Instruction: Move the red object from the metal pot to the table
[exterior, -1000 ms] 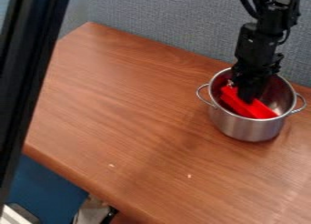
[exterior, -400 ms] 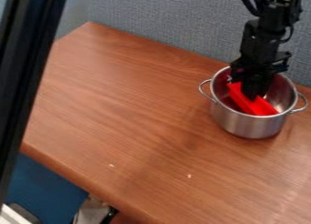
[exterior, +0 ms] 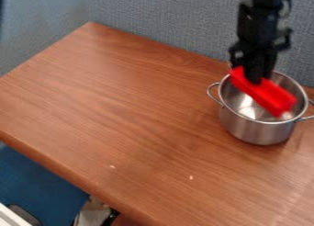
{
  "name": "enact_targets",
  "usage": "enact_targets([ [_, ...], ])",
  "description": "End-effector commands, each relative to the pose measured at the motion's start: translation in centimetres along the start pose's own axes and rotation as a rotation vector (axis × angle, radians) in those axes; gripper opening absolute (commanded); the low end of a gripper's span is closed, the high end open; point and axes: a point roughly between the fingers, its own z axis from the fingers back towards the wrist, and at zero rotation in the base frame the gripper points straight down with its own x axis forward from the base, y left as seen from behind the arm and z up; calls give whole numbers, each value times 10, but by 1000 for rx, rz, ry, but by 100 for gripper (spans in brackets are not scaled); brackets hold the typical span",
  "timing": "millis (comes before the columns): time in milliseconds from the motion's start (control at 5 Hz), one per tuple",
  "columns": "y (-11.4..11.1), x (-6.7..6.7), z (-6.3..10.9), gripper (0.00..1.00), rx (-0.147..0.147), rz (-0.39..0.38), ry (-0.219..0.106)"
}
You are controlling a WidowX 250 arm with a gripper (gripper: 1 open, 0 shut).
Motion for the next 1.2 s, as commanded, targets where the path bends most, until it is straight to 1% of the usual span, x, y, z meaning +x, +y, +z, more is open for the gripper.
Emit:
enact_targets([
  [0, 11, 26, 51, 0, -136, 144, -20],
  [200, 25, 28, 72, 0, -173, 258, -18],
  [400, 40, 18, 91, 0, -200, 324, -24],
  [600, 57, 10, 95, 0, -212, 371, -47],
  [800, 99, 26, 98, 0, -201, 418, -35],
  [1000, 148, 56, 100, 0, -189, 543, -9],
])
